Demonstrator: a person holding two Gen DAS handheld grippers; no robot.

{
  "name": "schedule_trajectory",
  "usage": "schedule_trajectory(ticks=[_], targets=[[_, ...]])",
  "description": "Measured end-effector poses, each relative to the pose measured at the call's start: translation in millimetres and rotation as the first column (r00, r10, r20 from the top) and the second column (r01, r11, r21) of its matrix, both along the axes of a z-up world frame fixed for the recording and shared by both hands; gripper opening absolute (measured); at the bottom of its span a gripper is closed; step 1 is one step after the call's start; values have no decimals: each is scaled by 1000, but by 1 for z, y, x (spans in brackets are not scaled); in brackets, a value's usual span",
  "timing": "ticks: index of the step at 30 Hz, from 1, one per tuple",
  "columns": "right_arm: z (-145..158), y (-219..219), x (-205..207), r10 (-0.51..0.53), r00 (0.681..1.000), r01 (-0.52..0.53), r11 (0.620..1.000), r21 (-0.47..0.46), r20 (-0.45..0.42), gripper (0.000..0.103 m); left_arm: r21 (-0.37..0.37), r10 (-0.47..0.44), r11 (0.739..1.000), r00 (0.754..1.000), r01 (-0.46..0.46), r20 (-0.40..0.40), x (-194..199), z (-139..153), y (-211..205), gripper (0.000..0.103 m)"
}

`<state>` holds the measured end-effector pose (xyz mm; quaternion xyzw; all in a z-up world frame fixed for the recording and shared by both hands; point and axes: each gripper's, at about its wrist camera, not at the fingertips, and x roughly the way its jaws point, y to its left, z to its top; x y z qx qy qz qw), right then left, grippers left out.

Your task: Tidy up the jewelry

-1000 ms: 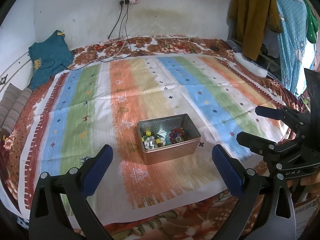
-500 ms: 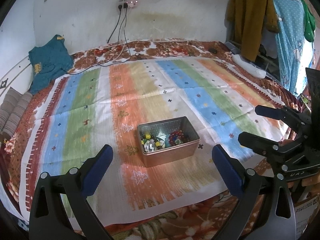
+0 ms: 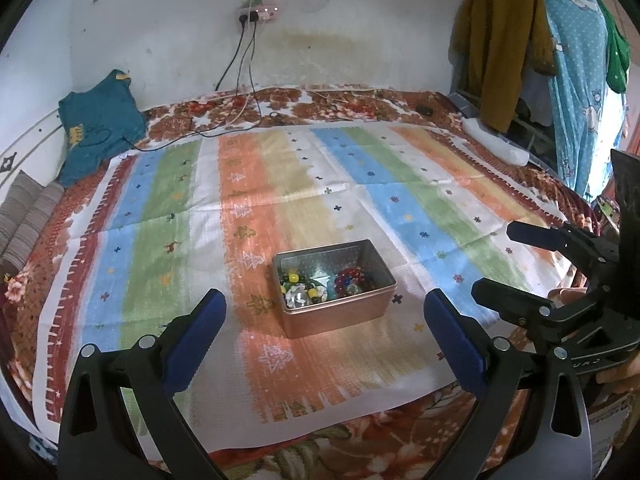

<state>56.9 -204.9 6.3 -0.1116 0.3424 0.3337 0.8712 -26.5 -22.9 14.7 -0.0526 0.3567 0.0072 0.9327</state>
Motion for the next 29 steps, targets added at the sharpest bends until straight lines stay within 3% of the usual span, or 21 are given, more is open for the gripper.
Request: schedule_trajectory(ticks=[11, 29], targets=[[2, -4, -3, 3, 1000, -3, 1000, 21, 16, 97, -30, -31, 999, 999, 32, 15, -3, 1, -1, 97], [6, -9, -4, 4, 1000, -5, 998, 57, 18, 97, -10, -20, 1000, 1000, 21, 20, -3, 5, -2, 97]])
